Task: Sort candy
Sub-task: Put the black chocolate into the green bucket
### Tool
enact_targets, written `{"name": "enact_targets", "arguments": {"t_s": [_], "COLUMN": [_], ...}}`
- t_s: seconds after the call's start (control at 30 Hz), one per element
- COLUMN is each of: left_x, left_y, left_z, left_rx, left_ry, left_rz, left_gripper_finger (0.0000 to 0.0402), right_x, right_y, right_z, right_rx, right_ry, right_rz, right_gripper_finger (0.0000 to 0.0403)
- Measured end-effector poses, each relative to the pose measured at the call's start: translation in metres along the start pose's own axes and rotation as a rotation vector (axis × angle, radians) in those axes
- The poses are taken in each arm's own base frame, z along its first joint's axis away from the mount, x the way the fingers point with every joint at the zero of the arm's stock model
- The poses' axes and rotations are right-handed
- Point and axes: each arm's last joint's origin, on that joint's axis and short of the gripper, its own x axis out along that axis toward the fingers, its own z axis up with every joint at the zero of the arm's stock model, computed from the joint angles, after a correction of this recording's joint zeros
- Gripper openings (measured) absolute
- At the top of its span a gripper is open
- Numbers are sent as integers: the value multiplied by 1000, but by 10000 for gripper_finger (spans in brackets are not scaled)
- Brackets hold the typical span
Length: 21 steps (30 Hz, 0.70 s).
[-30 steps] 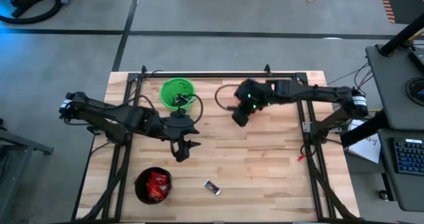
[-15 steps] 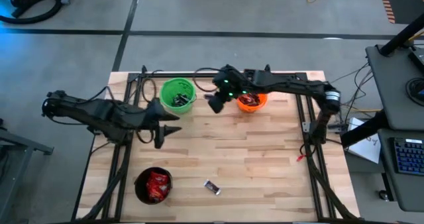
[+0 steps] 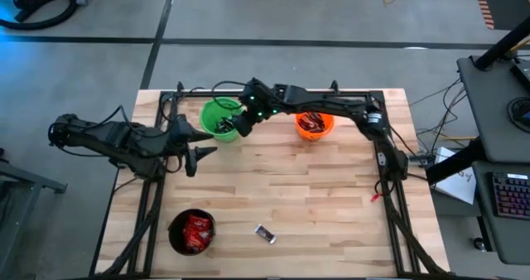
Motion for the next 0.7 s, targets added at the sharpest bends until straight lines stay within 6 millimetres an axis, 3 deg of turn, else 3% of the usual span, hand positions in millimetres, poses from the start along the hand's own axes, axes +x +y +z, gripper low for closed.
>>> {"name": "enact_targets", "arguments": {"t_s": [0.17, 0.33, 0.7], "left_x": [-1, 0, 3], "left_y": [1, 1, 0], "left_z": [-1, -2, -3], "left_rx": [4, 3, 8], "left_ry": [7, 17, 25], "left_rz": [5, 10, 15], "left_gripper_finger": [191, 191, 191], "right_x": [22, 30, 32], "right_y": [-3, -3, -3], "right_z": [-1, 0, -1], "right_rx": [4, 11, 13], "right_ry": [39, 26, 15], "right_rz": [-21, -26, -66], "right_gripper_finger": [24, 38, 181]}}
